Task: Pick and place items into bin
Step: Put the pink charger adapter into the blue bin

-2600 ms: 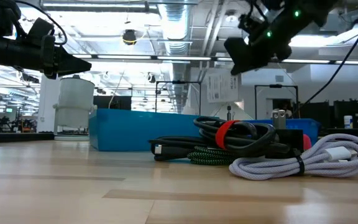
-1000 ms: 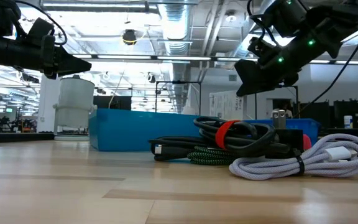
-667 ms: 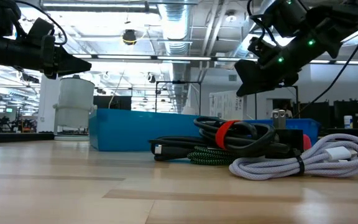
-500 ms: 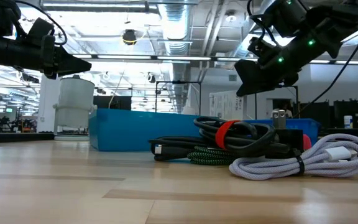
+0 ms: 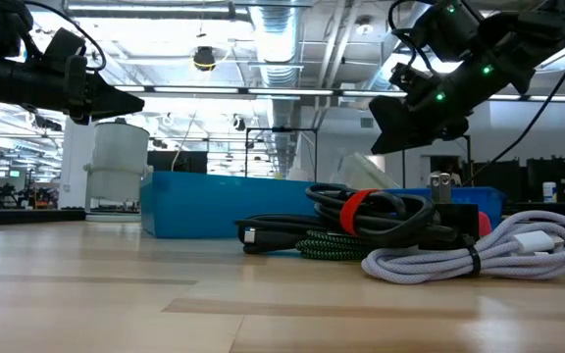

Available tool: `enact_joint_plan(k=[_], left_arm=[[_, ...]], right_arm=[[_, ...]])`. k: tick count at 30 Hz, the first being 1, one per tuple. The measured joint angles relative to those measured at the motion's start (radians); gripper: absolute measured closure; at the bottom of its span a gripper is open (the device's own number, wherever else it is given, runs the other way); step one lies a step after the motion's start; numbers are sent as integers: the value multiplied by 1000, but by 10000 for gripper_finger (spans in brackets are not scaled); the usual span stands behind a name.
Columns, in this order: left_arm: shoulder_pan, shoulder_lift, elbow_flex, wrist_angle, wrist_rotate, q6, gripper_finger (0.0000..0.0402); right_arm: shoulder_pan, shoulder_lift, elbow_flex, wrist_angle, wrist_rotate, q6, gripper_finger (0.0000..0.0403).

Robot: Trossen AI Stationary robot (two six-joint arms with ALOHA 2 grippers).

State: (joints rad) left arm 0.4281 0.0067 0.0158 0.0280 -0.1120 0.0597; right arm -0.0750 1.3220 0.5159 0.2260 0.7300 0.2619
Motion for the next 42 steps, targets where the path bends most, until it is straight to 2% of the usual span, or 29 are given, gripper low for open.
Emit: enact_joint_plan(k=[13,23,30,37,42], left_arm=[[0,0,0,0,0,0,282],[0,0,0,0,0,0,282],[0,0,0,0,0,0,282],[0,0,0,0,0,0,282],[0,0,0,0,0,0,282]], right_arm=[[3,0,0,0,0,1,320],[54,0,0,22,2,1,328],[131,0,0,62,4,1,332],[266,0,0,68,1,5,333],[373,0,0,69,0,93,333]])
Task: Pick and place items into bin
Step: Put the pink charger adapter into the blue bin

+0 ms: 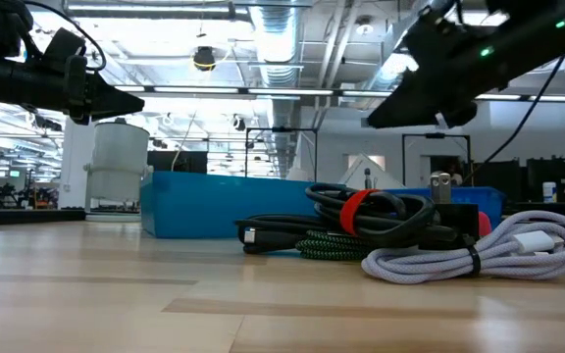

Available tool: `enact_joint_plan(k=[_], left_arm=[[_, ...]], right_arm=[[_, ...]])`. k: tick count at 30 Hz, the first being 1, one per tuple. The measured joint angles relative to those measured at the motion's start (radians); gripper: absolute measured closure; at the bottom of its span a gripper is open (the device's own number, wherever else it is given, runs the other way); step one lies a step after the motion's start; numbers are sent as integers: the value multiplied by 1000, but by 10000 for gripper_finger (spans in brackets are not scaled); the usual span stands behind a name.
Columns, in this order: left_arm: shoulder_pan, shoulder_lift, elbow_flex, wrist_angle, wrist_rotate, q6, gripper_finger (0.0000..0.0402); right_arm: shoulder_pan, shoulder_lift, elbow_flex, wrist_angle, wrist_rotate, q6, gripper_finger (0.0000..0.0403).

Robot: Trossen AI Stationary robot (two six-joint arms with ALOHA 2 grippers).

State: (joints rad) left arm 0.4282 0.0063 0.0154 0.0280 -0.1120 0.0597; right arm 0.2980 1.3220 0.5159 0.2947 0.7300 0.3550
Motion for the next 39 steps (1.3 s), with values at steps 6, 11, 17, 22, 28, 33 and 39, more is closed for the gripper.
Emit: enact_joint_plan(k=[6,11,17,22,28,33,39], left_arm=[[0,0,0,0,0,0,282],[0,0,0,0,0,0,282],[0,0,0,0,0,0,282],[0,0,0,0,0,0,282],[0,0,0,0,0,0,282],[0,0,0,0,0,0,282],[0,0,0,0,0,0,282]], right_arm=[[130,43,1,32,1,67,333],[219,130,1,114,2,72,333],[267,244,1,228,2,57,333],[246,261,1,245,2,33,333],[214,225,1,246,-3,-16,333],[212,201,1,245,-76,-18,333],[212,201,1,231,-175,95,333]])
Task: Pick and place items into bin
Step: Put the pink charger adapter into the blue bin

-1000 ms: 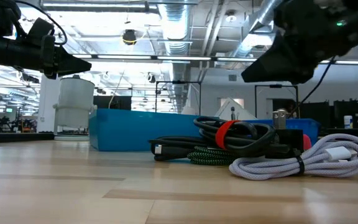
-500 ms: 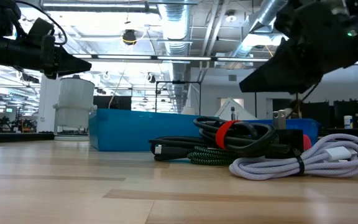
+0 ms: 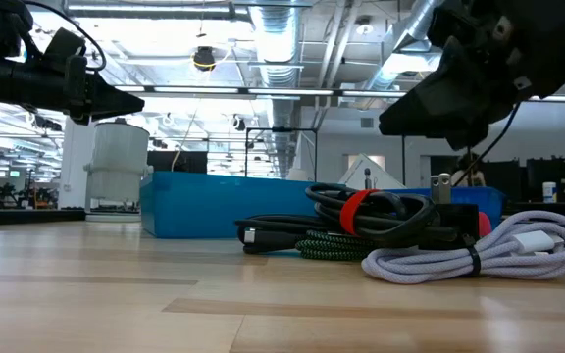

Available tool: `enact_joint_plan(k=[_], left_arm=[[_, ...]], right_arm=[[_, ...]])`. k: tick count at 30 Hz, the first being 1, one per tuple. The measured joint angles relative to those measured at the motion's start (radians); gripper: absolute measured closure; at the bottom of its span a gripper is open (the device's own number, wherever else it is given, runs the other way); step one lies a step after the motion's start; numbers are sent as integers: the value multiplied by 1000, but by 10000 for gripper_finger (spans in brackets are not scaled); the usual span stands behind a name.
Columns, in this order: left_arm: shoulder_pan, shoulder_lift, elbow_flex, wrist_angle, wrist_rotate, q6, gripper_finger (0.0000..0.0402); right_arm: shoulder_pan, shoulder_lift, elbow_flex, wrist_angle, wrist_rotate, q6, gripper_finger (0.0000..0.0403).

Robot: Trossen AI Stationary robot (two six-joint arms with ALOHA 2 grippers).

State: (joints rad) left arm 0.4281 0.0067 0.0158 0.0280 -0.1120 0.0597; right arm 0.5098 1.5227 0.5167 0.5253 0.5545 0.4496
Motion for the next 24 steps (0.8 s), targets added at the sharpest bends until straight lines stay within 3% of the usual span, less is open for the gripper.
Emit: enact_joint_plan(k=[7,16,24], left_arm=[[0,0,0,0,0,0,282],[0,0,0,0,0,0,282],[0,0,0,0,0,0,282]], right_arm=[[-1,0,0,-30,-89,48,314],[-39,-3,0,-147,-220,43,258],[-45,-100,44,-275,-283,42,214]])
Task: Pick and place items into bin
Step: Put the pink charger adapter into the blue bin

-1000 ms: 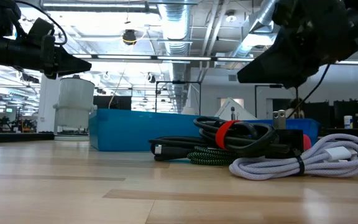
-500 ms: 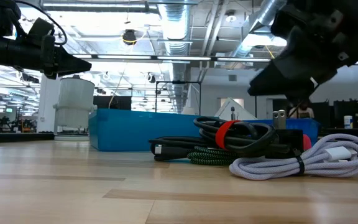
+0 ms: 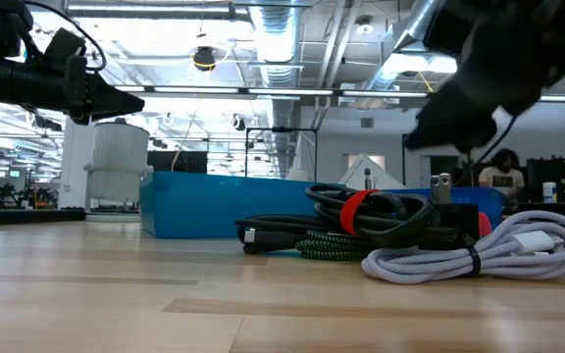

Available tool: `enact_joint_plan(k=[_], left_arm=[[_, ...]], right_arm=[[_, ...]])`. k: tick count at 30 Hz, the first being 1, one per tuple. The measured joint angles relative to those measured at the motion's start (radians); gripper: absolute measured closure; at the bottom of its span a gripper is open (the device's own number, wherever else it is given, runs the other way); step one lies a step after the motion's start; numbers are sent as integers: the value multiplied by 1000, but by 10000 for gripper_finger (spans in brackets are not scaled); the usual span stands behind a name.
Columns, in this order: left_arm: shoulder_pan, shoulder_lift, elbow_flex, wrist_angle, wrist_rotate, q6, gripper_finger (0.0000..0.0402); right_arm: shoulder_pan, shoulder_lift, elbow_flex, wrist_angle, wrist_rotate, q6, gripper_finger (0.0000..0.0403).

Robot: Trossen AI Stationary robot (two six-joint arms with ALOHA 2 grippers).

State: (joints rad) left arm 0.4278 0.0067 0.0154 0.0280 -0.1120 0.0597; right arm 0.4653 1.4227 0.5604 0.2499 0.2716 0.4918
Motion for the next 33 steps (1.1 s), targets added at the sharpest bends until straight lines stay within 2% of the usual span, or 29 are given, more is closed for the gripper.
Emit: enact_joint_plan(k=[6,16,23,33], left_arm=[[0,0,0,0,0,0,282],[0,0,0,0,0,0,282],[0,0,0,0,0,0,282],[0,0,0,0,0,0,282]], right_arm=[[29,-38,44,-120,38,11,207],[65,-26,108,-269,44,162,223],[92,-26,164,-442,44,232,225],[98,-26,169,-516,43,234,224]])
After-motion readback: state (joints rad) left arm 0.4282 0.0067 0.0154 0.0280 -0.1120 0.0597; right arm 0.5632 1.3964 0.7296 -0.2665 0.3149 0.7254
